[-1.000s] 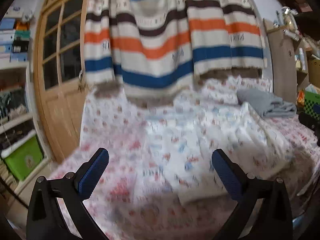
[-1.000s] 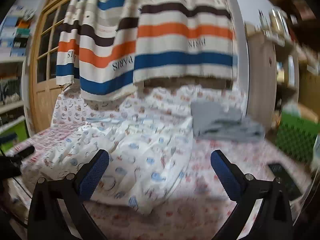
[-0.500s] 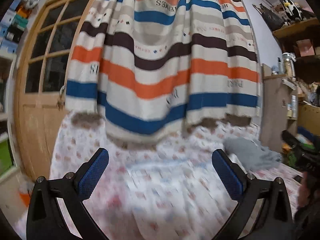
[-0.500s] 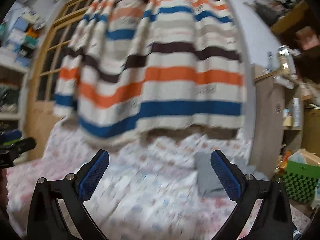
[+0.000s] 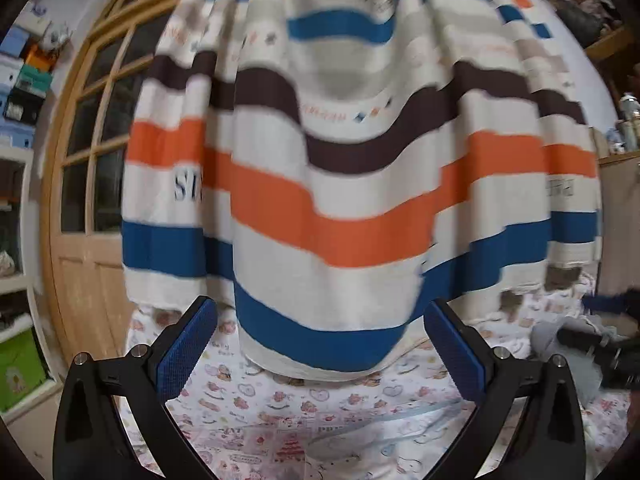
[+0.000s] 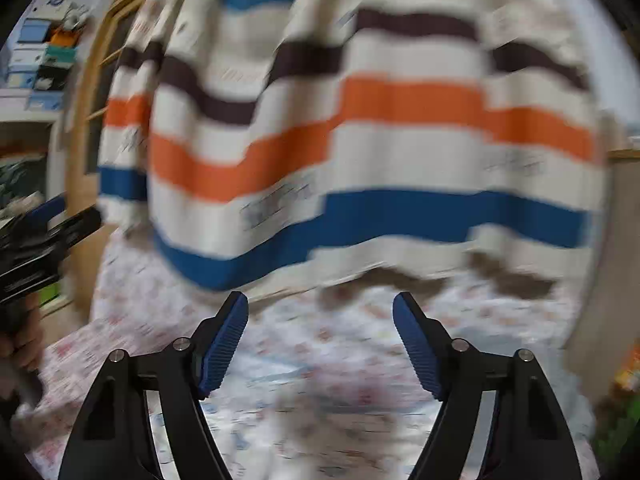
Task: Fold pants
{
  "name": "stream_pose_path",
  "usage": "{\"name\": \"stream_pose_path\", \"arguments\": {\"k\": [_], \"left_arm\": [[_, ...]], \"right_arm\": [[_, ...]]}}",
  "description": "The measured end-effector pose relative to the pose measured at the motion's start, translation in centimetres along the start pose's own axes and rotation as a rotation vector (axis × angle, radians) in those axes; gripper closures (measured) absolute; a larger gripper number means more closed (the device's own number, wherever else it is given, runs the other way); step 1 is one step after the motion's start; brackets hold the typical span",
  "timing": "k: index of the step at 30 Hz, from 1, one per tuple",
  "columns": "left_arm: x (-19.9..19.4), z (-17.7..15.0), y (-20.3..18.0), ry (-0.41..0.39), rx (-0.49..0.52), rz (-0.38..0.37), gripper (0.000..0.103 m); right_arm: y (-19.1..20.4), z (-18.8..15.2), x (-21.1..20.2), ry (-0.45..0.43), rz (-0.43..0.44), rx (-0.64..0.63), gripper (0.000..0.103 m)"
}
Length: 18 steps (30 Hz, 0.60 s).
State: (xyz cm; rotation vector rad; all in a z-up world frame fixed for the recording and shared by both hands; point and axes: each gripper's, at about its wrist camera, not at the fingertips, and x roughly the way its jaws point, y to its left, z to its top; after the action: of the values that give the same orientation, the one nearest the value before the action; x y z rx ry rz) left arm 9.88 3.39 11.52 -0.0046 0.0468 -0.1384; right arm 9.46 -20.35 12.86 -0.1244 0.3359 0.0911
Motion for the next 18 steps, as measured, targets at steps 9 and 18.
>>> {"name": "stream_pose_path", "arguments": {"k": [9, 18], "left_arm": [[7.6, -7.2, 4.2, 0.247, -0.052, 0.088, 0.002], [9.4, -8.5, 5.5, 0.348, -0.104, 0.154, 0.002]], "right_arm": [[1.6, -4.2, 13.5, 0.286, 0.018, -0.015, 0.049], [3.0, -7.9, 19.7, 0.539, 0.022, -0.108, 0.049]]}}
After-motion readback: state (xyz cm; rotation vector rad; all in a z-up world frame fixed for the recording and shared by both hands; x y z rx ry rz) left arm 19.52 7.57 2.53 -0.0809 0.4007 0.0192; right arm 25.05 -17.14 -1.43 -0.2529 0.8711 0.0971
